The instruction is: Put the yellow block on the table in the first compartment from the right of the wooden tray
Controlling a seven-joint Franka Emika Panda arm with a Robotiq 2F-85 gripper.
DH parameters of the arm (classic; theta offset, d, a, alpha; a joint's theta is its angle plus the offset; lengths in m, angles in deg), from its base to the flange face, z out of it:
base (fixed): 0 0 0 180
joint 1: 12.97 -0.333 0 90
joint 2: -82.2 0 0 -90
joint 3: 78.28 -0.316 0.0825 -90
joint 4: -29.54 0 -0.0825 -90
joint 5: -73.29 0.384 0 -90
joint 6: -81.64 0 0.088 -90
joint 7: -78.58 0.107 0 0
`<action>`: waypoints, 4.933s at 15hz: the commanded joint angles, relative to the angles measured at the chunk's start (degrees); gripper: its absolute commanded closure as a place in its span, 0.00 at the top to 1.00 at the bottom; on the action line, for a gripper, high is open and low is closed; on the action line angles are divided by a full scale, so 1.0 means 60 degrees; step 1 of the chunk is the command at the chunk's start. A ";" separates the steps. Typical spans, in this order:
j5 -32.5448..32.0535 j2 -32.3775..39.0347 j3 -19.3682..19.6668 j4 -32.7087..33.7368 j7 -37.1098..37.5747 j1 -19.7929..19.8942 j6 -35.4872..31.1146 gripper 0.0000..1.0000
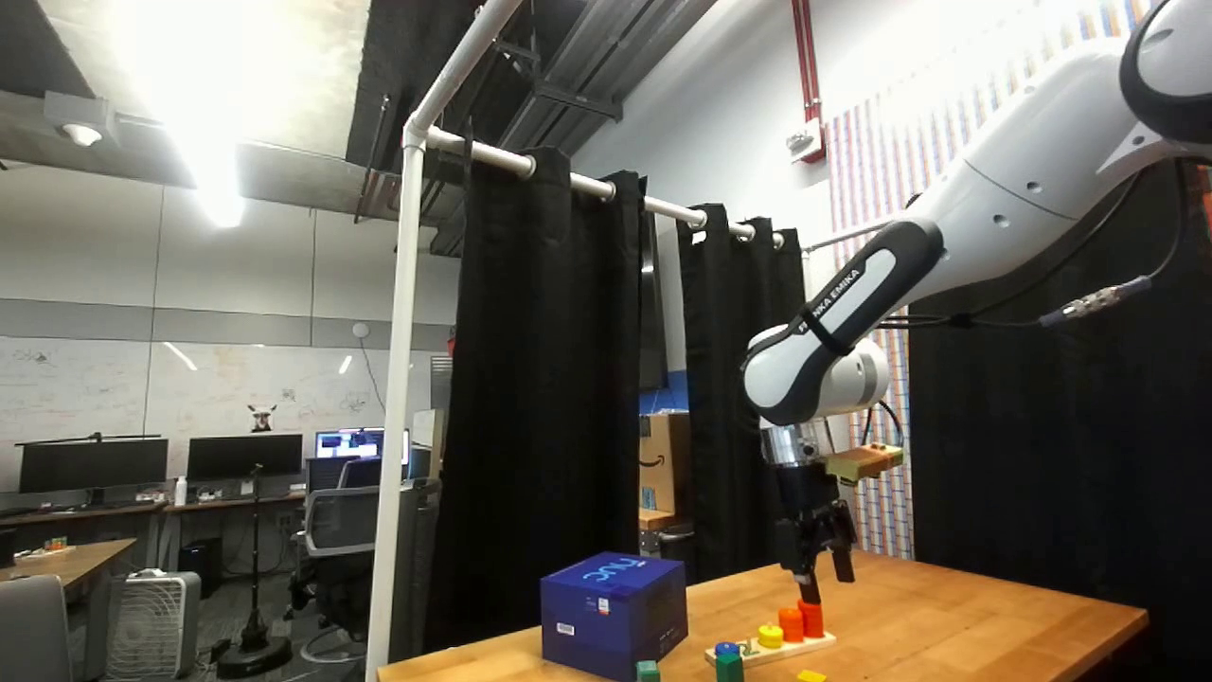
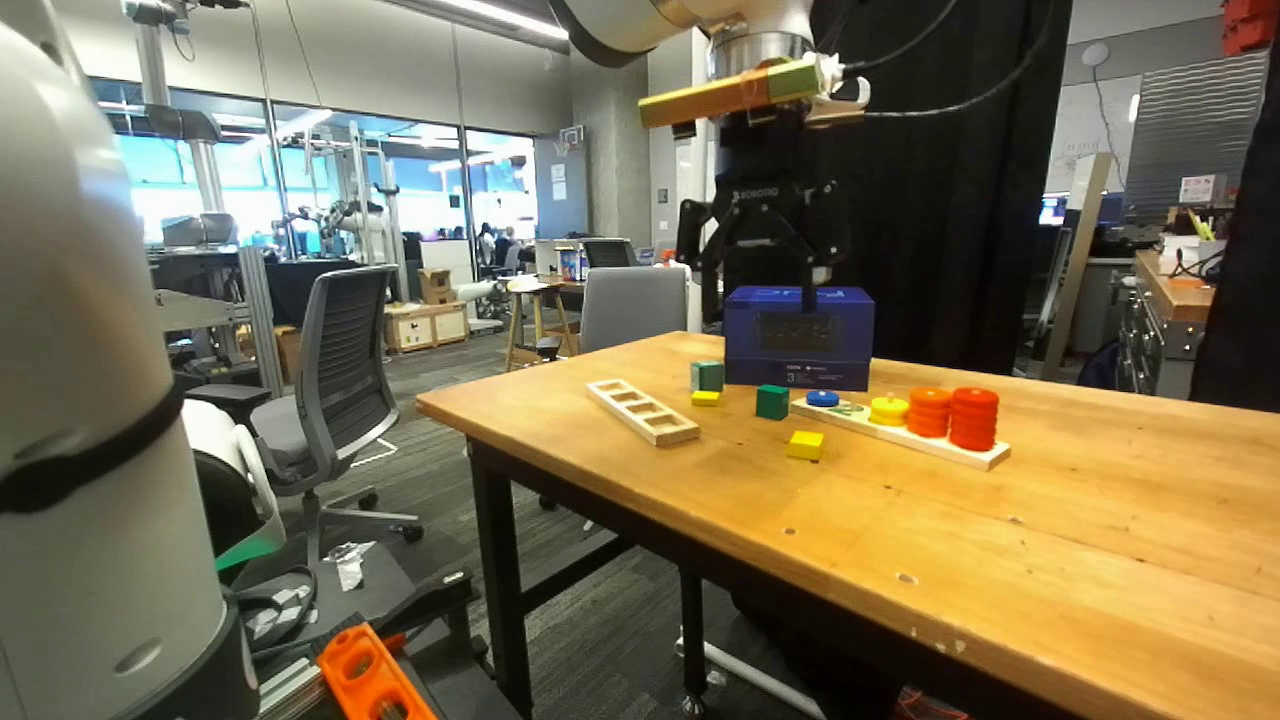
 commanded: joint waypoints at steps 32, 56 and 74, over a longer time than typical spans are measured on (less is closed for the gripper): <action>0.0138 0.4401 0.0281 0.1737 -0.1366 0.0597 -0.2953 0.42; 0.0339 0.2957 -0.0676 0.1033 -0.1672 -0.0062 -0.1539 0.18; 0.0501 0.2227 -0.1367 0.0187 -0.2669 -0.0790 -0.1423 0.18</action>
